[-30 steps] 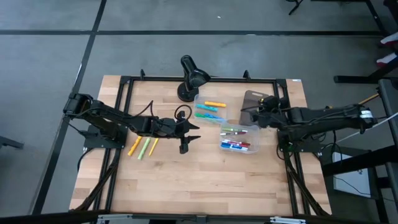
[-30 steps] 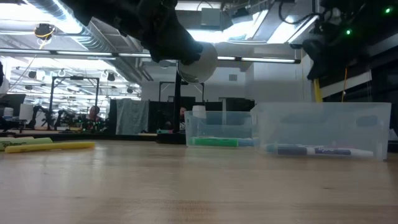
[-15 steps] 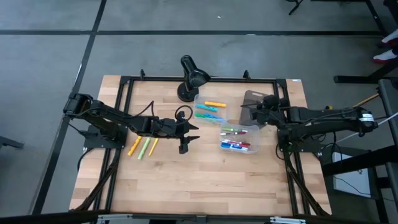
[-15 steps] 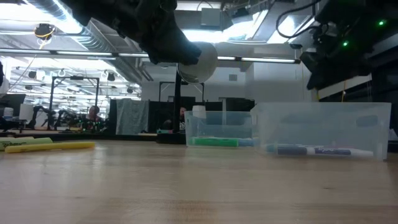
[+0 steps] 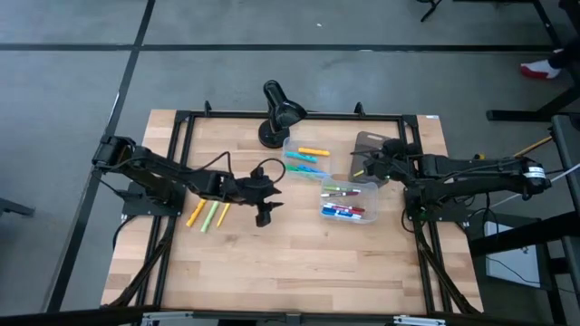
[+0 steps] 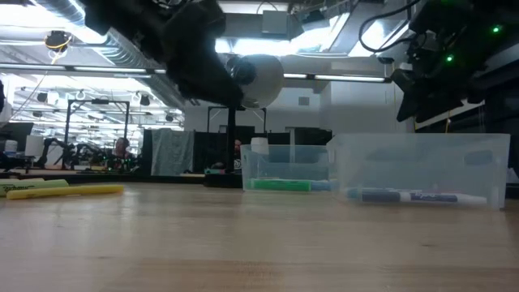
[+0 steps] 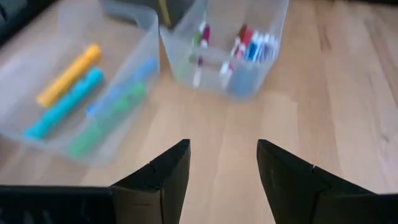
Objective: Pick & Place Markers
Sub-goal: Put the yellow pen into the black transparent bin
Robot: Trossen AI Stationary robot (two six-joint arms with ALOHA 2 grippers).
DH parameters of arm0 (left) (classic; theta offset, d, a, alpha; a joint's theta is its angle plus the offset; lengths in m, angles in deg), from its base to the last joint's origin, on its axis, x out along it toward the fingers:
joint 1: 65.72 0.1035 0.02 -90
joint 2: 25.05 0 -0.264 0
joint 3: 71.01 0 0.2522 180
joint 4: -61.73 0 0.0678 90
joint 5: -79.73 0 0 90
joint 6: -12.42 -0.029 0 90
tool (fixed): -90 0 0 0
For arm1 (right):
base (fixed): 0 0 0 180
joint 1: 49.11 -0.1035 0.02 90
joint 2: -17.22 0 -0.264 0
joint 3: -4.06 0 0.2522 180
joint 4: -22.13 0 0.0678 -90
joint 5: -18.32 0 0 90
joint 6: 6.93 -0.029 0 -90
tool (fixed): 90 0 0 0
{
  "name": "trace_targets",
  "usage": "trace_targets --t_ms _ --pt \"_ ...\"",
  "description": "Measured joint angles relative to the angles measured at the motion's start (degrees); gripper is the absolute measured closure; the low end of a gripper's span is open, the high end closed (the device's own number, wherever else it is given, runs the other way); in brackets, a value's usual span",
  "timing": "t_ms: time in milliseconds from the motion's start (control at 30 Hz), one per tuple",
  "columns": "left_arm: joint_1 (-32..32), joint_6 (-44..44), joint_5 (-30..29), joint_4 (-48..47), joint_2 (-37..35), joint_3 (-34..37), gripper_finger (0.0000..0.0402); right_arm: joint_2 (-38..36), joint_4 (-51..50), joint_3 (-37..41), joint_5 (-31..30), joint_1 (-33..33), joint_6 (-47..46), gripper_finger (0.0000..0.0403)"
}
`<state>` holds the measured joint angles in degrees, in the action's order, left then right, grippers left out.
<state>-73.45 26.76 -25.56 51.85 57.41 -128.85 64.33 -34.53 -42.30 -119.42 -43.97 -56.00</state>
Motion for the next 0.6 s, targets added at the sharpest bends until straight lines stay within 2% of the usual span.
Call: trace_targets --t_ms 300,467,600 --pt "-2.8 6.6 1.9 -8.5 -0.6 0.0 0.0222 0.0 4.7 0.0 4.4 -0.6 10.9 0.0162" --pt "-4.3 13.5 0.1 -17.6 -2.9 0.0 0.0222 0.0 12.1 0.0 4.7 -3.8 18.9 0.0162" --pt "-5.6 19.8 -2.6 -24.2 -4.6 0.0 0.0222 0.0 18.1 0.0 7.9 -7.8 25.9 0.0162"
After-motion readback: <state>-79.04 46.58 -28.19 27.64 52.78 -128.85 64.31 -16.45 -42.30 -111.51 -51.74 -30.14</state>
